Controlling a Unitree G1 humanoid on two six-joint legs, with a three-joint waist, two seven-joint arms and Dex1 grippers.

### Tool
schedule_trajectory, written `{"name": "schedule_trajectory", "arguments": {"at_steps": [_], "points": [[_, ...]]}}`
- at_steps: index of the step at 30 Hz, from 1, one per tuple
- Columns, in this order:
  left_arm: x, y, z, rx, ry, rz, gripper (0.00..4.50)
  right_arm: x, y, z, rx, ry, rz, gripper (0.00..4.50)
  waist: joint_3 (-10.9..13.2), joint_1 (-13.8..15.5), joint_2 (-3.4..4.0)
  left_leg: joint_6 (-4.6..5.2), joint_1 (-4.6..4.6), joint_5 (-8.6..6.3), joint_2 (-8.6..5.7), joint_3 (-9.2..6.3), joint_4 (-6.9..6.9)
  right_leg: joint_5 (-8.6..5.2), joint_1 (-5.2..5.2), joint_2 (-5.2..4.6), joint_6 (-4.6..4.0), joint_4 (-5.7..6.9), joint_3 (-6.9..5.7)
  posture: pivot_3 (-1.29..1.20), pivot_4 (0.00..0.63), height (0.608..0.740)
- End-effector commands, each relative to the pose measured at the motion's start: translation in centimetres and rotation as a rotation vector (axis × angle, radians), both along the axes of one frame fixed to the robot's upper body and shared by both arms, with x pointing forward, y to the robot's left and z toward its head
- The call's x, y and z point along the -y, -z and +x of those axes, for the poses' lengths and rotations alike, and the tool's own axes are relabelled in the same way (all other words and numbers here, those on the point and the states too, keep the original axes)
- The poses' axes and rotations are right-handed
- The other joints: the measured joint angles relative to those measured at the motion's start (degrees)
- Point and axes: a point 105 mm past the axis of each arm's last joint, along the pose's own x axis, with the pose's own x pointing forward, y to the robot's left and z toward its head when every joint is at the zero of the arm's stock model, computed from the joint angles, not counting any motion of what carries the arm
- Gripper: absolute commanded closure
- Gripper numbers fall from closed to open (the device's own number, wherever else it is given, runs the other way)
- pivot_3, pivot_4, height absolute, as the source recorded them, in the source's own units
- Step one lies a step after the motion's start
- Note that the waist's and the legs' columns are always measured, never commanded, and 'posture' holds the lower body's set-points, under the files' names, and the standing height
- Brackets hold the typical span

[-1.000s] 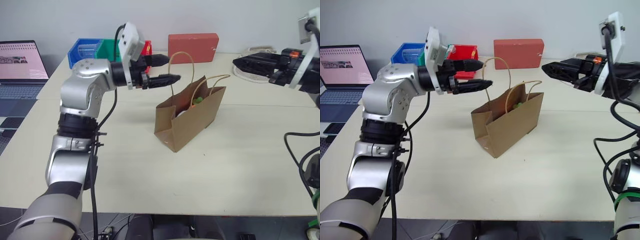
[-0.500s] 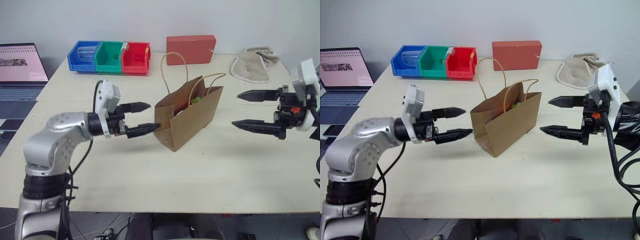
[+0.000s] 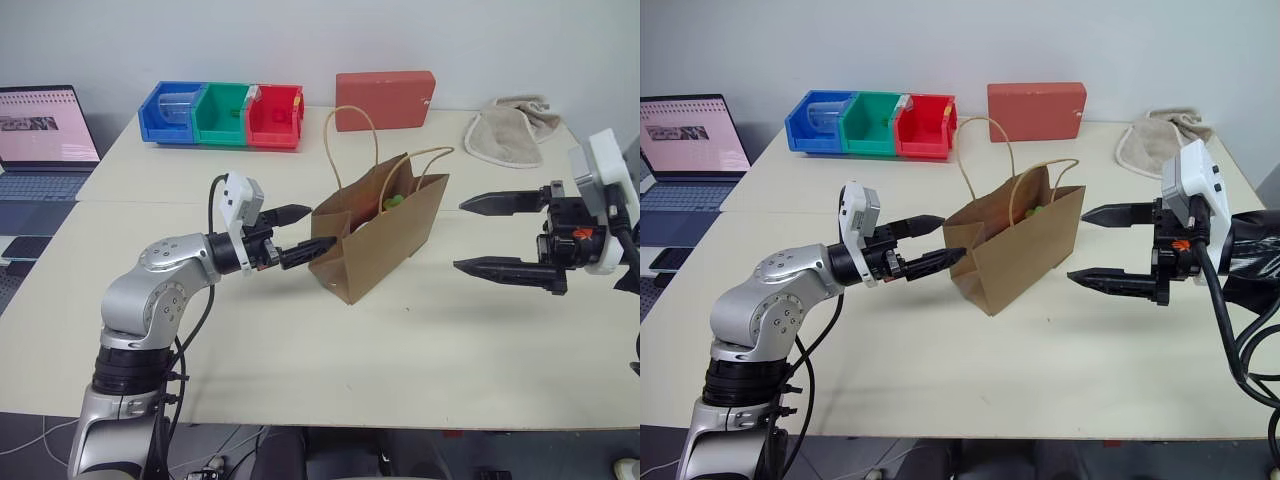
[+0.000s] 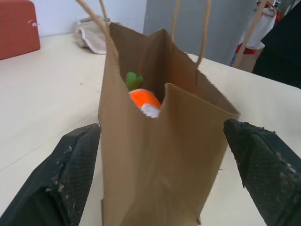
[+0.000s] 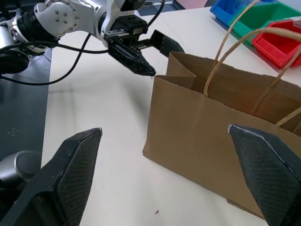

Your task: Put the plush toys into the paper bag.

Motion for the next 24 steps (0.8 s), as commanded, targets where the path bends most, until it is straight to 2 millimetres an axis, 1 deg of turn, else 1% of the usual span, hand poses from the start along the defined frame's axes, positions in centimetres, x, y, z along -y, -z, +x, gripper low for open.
{"name": "schedule_trajectory", "arguments": {"at_steps": [1,4,8,12,15,20,23,24], "points": [[1.3,-0.8,-1.6,0.026,0.097,-0.025,0.05,-0.1,-0.5,-0.5,0.02,-0.011,-0.017,0.0,0.0,0.0,0.0,0.0,-0.01,0.0,0.0,0.0,0.01,0.0,0.0,0.0,0.0,0.0,0.0,0.0,0.15,0.74],[1.7,-0.7,-2.2,0.01,0.128,-0.023,0.05,0.2,-0.2,-0.6,0.006,-0.005,-0.032,0.0,0.0,0.0,0.0,0.0,-0.01,0.0,0.0,0.01,0.03,0.0,0.0,-0.01,0.0,0.0,0.01,0.0,0.15,0.74],[2.4,-0.1,-2.5,0.011,0.132,-0.001,0.05,0.2,0.3,-0.8,0.002,-0.005,-0.049,0.0,0.0,0.0,0.0,0.0,0.0,0.0,0.0,0.02,0.06,-0.03,0.01,-0.01,-0.06,0.0,0.01,0.0,0.15,0.74],[3.1,0.7,-1.7,0.032,0.078,0.01,0.05,0.0,0.8,-0.8,0.024,-0.004,-0.084,0.0,0.0,0.0,0.0,0.0,0.02,0.0,0.0,0.03,0.07,-0.12,0.02,-0.01,-0.21,0.0,0.03,0.0,0.15,0.74],[3.8,1.4,-0.9,0.074,0.026,0.034,0.05,-0.5,0.7,-0.7,0.089,-0.015,-0.096,0.0,0.0,0.1,0.0,-0.01,0.01,0.0,-0.01,0.03,0.08,-0.11,0.04,-0.01,-0.19,0.0,0.03,0.0,0.15,0.74],[4.6,1.6,0.4,0.085,-0.011,0.001,0.05,-0.7,1.2,-0.7,0.099,-0.028,-0.108,0.0,0.0,0.1,0.0,-0.01,0.01,0.0,-0.01,0.02,0.1,-0.11,0.05,-0.01,-0.18,0.0,0.03,0.0,0.15,0.74],[4.7,1.7,0.5,0.104,-0.015,0.0,0.66,-0.8,1.2,-0.8,0.1,-0.031,-0.108,0.0,0.0,0.0,0.0,-0.01,0.01,0.0,-0.01,0.03,0.1,-0.1,0.05,-0.01,-0.18,-0.01,0.04,0.0,0.15,0.74],[4.5,1.9,0.7,0.108,-0.024,0.013,0.93,-0.9,1.1,-0.8,0.102,-0.031,-0.106,0.0,0.0,0.0,0.0,-0.01,0.02,0.0,-0.01,0.03,0.09,-0.09,0.05,-0.01,-0.16,0.0,0.04,0.0,0.15,0.74]]}}
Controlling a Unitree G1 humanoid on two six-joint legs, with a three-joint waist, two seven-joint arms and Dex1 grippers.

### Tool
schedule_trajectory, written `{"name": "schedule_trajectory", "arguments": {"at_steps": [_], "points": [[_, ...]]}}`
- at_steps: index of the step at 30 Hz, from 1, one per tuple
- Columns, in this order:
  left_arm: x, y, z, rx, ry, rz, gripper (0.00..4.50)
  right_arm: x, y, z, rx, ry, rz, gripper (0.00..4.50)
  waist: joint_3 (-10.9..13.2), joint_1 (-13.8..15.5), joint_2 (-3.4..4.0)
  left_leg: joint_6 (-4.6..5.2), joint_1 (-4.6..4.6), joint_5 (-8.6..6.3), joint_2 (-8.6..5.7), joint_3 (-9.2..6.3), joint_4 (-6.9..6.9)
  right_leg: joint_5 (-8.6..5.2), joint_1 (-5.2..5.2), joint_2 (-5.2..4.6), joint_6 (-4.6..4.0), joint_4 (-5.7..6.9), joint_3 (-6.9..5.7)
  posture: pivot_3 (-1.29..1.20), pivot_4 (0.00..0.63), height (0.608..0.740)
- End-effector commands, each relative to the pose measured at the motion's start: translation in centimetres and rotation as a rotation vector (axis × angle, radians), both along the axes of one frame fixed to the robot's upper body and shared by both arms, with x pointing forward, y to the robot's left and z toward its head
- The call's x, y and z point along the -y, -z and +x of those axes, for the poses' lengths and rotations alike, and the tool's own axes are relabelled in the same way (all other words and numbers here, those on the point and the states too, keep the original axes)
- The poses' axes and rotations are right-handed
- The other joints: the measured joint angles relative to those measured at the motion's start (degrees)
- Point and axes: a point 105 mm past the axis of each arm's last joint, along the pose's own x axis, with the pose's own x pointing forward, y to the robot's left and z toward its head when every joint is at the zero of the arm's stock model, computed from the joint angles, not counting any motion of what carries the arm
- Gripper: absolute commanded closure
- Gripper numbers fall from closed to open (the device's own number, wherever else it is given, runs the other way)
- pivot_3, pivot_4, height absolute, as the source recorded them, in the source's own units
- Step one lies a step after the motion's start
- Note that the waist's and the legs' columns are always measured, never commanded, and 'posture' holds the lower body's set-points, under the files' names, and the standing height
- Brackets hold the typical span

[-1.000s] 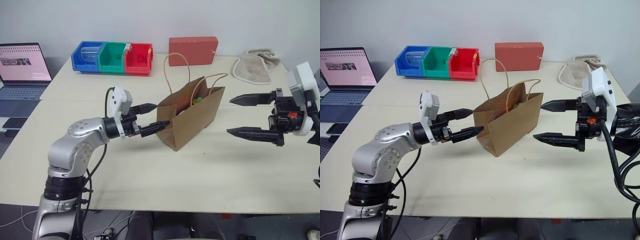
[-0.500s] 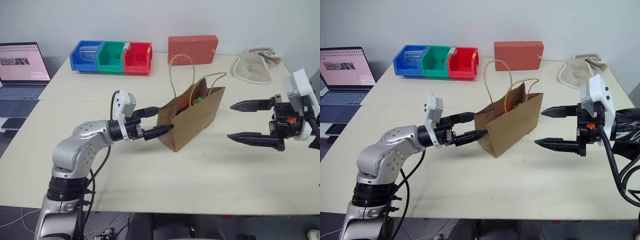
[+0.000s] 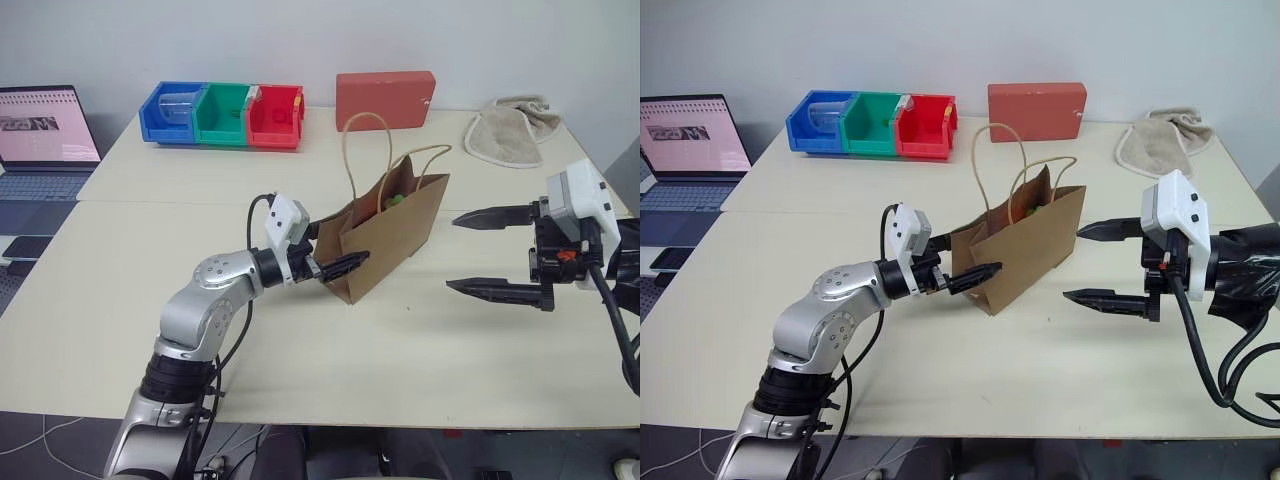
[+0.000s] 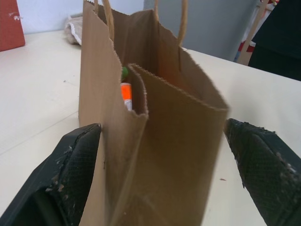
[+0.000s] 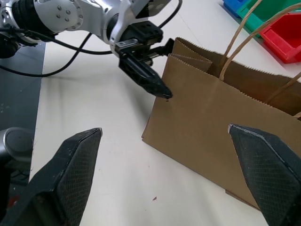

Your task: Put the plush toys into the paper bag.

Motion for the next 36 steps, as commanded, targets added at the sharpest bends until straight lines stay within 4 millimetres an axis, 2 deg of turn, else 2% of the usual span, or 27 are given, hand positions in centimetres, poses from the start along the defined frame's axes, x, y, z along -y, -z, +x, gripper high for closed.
{"name": "schedule_trajectory", "arguments": {"at_steps": [1,11,17,22,25,28,32,36], "points": [[-0.1,-0.7,0.2,0.076,-0.019,0.017,1.23,-0.3,-0.6,-0.4,0.046,-0.017,-0.006,0.0,0.0,0.0,0.0,0.0,0.0,0.0,0.0,-0.01,-0.01,0.1,0.0,0.0,0.17,0.0,-0.01,0.0,0.15,0.74],[-0.2,-0.8,0.3,0.115,-0.016,0.029,4.43,-0.5,-0.3,-0.1,0.094,-0.005,0.008,0.0,0.0,0.0,0.0,0.0,0.0,0.0,0.0,0.0,0.0,0.09,0.0,0.0,0.16,-0.01,0.0,0.0,0.15,0.74],[-0.4,-0.6,0.2,0.117,0.049,0.061,4.47,-0.3,-0.2,-0.2,0.114,0.007,0.004,0.0,0.0,0.0,0.0,0.0,0.0,0.0,0.0,-0.01,0.0,0.1,0.01,0.0,0.17,-0.01,-0.01,0.0,0.15,0.74],[-0.5,-3.1,0.0,0.125,0.259,-0.033,4.47,1.2,-0.9,-1.5,0.107,0.053,-0.013,0.0,0.0,0.2,0.0,0.0,-0.02,0.0,-0.01,-0.01,0.0,0.08,-0.01,0.0,0.14,-0.01,-0.02,0.0,0.15,0.74],[-0.4,-3.6,0.0,0.094,0.38,-0.031,4.47,2.2,-1.5,-2.7,0.087,0.096,-0.021,0.0,0.0,0.4,0.0,0.0,-0.06,0.0,-0.03,-0.04,0.01,0.08,0.01,-0.01,0.14,-0.05,-0.05,0.0,0.15,0.74],[-0.1,-3.3,0.0,0.071,0.496,0.032,4.47,3.3,-2.1,-3.8,0.091,0.171,-0.023,0.0,0.0,0.4,-0.01,0.0,-0.05,0.0,-0.03,-0.03,-0.01,0.08,0.02,-0.01,0.13,-0.06,-0.05,0.0,0.15,0.74],[0.4,-2.0,0.9,0.07,0.535,0.098,4.47,4.0,-1.8,-4.7,0.086,0.231,-0.034,0.0,0.0,0.3,-0.01,0.01,-0.04,0.0,-0.03,-0.03,-0.01,0.02,0.05,-0.01,0.04,-0.06,-0.05,0.0,0.15,0.74],[1.0,-0.8,1.9,0.025,0.535,0.124,4.47,3.7,-1.4,-5.0,0.078,0.243,-0.026,0.0,0.0,0.0,-0.02,0.01,-0.02,0.0,-0.02,-0.02,0.03,-0.08,0.06,-0.01,-0.13,-0.06,-0.02,0.0,0.15,0.74]]}}
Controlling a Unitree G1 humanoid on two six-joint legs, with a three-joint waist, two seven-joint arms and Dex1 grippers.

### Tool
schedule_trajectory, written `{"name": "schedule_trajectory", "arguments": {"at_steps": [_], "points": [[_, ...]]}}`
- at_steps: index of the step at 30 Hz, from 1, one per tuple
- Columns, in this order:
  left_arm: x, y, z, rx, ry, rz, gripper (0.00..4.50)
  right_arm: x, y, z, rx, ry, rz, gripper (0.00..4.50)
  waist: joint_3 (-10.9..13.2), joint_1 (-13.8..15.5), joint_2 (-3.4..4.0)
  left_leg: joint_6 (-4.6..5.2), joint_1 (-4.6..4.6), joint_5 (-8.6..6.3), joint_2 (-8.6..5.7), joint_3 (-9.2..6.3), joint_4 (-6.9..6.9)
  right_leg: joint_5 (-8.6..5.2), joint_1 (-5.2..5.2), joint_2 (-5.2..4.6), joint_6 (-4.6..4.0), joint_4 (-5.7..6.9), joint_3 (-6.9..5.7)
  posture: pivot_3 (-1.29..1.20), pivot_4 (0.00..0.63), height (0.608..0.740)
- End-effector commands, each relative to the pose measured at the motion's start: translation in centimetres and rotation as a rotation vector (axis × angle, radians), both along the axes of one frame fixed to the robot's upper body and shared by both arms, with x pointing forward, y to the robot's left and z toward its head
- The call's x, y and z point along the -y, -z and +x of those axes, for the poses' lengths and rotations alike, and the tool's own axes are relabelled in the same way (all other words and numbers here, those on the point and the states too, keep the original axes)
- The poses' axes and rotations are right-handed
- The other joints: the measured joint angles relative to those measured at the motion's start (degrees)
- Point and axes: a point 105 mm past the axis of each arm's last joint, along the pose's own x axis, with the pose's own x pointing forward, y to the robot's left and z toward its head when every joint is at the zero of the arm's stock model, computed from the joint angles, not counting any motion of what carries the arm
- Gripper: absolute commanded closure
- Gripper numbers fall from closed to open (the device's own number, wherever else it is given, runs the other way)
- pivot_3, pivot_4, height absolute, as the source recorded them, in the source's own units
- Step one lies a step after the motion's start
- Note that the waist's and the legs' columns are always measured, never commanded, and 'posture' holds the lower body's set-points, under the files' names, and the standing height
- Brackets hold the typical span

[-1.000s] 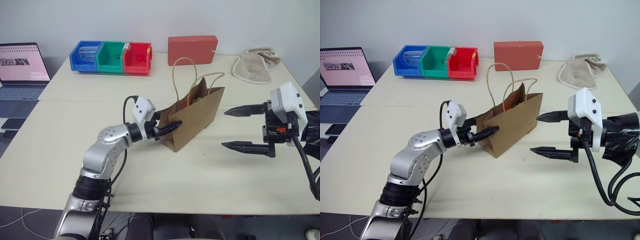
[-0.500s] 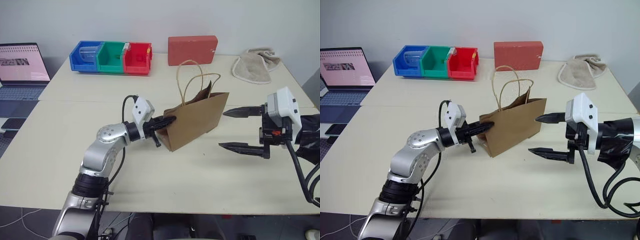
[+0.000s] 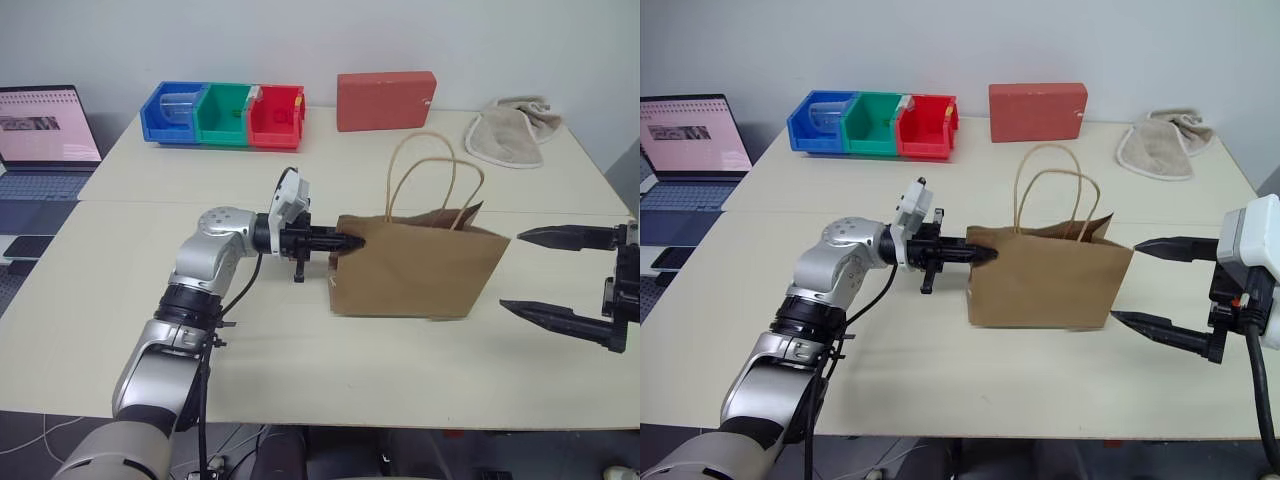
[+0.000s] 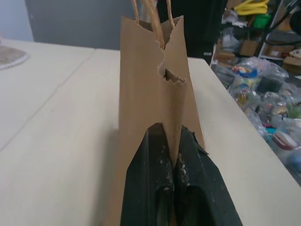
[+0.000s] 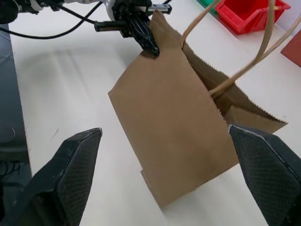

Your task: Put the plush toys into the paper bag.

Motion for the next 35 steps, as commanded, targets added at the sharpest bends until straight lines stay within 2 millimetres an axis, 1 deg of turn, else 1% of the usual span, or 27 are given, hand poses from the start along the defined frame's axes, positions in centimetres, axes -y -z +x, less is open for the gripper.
{"name": "schedule_trajectory", "arguments": {"at_steps": [1,2,5,7,9,10,12,13,16,17,18,20,22,23,25,27,29,32,35], "points": [[0.6,-0.2,0.7,0.028,0.004,0.029,4.47,-0.2,-0.4,-0.4,0.029,0.007,0.006,0.0,0.0,0.0,-0.01,0.0,0.0,0.0,0.0,-0.02,0.0,0.0,0.01,0.0,0.0,0.0,-0.01,0.0,0.15,0.74],[0.5,0.0,0.7,0.05,0.013,0.041,4.47,-0.2,-0.3,-0.4,0.026,0.008,0.005,0.0,0.0,0.0,-0.01,0.0,-0.01,0.0,0.0,-0.02,0.01,0.0,0.01,0.0,0.01,0.0,-0.01,0.0,0.15,0.74],[0.4,0.1,1.1,0.112,0.0,0.073,3.83,-0.2,-0.2,-0.3,0.016,0.006,0.007,0.0,0.0,0.1,-0.01,0.0,-0.01,0.0,0.0,-0.02,0.0,0.0,0.02,0.0,0.01,-0.01,0.0,0.0,0.15,0.74],[0.1,-0.2,1.0,0.11,0.01,0.073,3.25,-0.2,-0.2,-0.3,0.015,0.001,0.006,0.0,0.0,0.1,-0.01,0.0,-0.01,0.0,0.0,-0.02,-0.01,0.01,0.02,0.0,0.02,-0.01,0.0,0.0,0.15,0.74],[-0.5,-0.5,0.9,0.115,-0.007,0.065,2.57,-0.1,-0.1,0.0,0.003,0.004,0.01,0.0,0.0,0.0,-0.01,0.0,-0.02,0.0,0.0,-0.03,-0.02,0.01,0.01,0.0,0.02,-0.01,-0.01,0.0,0.15,0.74],[-1.0,-0.4,0.8,0.122,-0.022,0.074,2.3,-0.1,0.0,0.2,-0.004,0.008,0.008,0.0,0.0,0.0,-0.01,0.0,-0.01,0.0,0.0,-0.03,-0.03,0.02,0.01,0.0,0.03,0.0,-0.01,0.0,0.15,0.74],[-1.9,-0.3,0.7,0.143,-0.063,0.095,1.62,0.0,0.1,0.5,-0.011,0.014,0.007,0.0,0.0,-0.1,0.0,0.0,0.0,0.0,0.01,-0.03,-0.06,0.01,0.0,0.0,0.03,0.0,-0.01,0.0,0.15,0.74],[-2.7,-0.1,0.9,0.172,-0.109,0.117,1.3,0.2,0.0,0.7,-0.015,0.018,0.013,0.0,0.0,-0.2,0.0,0.0,0.01,0.0,0.01,-0.03,-0.06,0.02,0.0,0.0,0.03,0.01,-0.01,0.0,0.15,0.74],[-5.4,-0.3,0.4,0.195,-0.199,0.14,0.42,0.7,-0.3,1.5,-0.002,0.025,0.026,0.0,0.0,-0.4,0.0,0.0,0.06,0.0,0.04,0.0,-0.1,0.02,-0.01,0.01,0.04,0.02,0.01,0.0,0.15,0.74],[-6.1,-0.3,0.2,0.195,-0.22,0.148,0.42,0.7,-0.4,1.7,0.009,0.028,0.025,0.0,0.0,-0.3,0.0,0.0,0.08,0.0,0.05,0.0,-0.11,0.02,-0.01,0.01,0.03,0.03,0.01,0.0,0.15,0.74],[-7.7,-0.6,-0.1,0.207,-0.277,0.172,0.42,1.4,-0.6,2.3,0.019,0.037,0.003,0.0,0.0,-0.2,0.0,0.0,0.06,0.0,0.06,-0.02,-0.1,0.02,-0.02,0.01,0.03,0.04,-0.01,0.0,0.15,0.74],[-9.7,-1.3,-0.7,0.212,-0.352,0.209,0.42,2.6,-0.9,3.1,0.037,0.046,-0.043,0.0,0.0,-0.1,-0.01,0.0,0.05,0.0,0.06,-0.01,-0.09,-0.01,-0.03,0.01,-0.01,0.03,-0.01,0.0,0.15,0.74],[-12.2,-1.8,-1.5,0.248,-0.447,0.307,0.42,4.1,-1.4,3.8,0.053,0.05,-0.089,0.0,0.0,-0.2,-0.02,-0.01,0.04,0.0,0.06,0.0,-0.09,-0.02,-0.03,0.0,-0.03,-0.01,-0.01,0.0,0.15,0.74],[-13.1,-1.9,-1.8,0.261,-0.477,0.347,0.42,4.5,-1.5,4.0,0.052,0.045,-0.104,0.0,0.0,-0.2,-0.02,-0.01,0.03,-0.01,0.06,0.01,-0.09,-0.03,-0.05,0.0,-0.04,-0.01,0.0,0.0,0.15,0.74],[-14.8,-2.9,-2.6,0.292,-0.549,0.404,0.42,5.6,-1.7,4.0,0.019,0.03,-0.127,0.0,0.0,-0.1,-0.01,-0.02,0.04,-0.01,0.06,0.04,-0.12,-0.05,-0.07,-0.03,-0.07,-0.01,0.0,0.0,0.15,0.74],[-16.1,-4.1,-3.6,0.284,-0.591,0.423,0.42,6.9,-1.6,4.0,-0.021,0.031,-0.168,0.0,0.0,0.1,-0.01,-0.02,0.02,-0.01,0.07,0.04,-0.17,-0.06,-0.13,-0.04,-0.09,0.01,-0.02,0.0,0.15,0.74],[-16.6,-4.8,-4.2,0.259,-0.593,0.422,0.42,7.5,-1.5,3.9,-0.057,0.028,-0.184,0.0,0.0,0.1,-0.01,-0.02,0.01,-0.01,0.08,0.04,-0.18,-0.1,-0.17,-0.04,-0.16,0.01,-0.04,0.0,0.15,0.74],[-17.3,-5.3,-4.6,0.224,-0.597,0.412,0.42,7.5,-1.3,3.5,-0.097,0.002,-0.188,0.0,0.0,0.0,0.0,-0.02,0.01,-0.01,0.1,0.08,-0.19,-0.14,-0.19,-0.04,-0.23,0.01,-0.06,0.0,0.15,0.74],[-17.2,-5.3,-5.0,0.196,-0.584,0.409,0.42,7.9,-1.5,3.5,-0.092,0.012,-0.199,0.0,0.0,-0.1,0.01,-0.02,0.02,-0.02,0.12,0.14,-0.2,-0.15,-0.22,-0.05,-0.23,0.03,-0.06,0.0,0.15,0.74]]}}
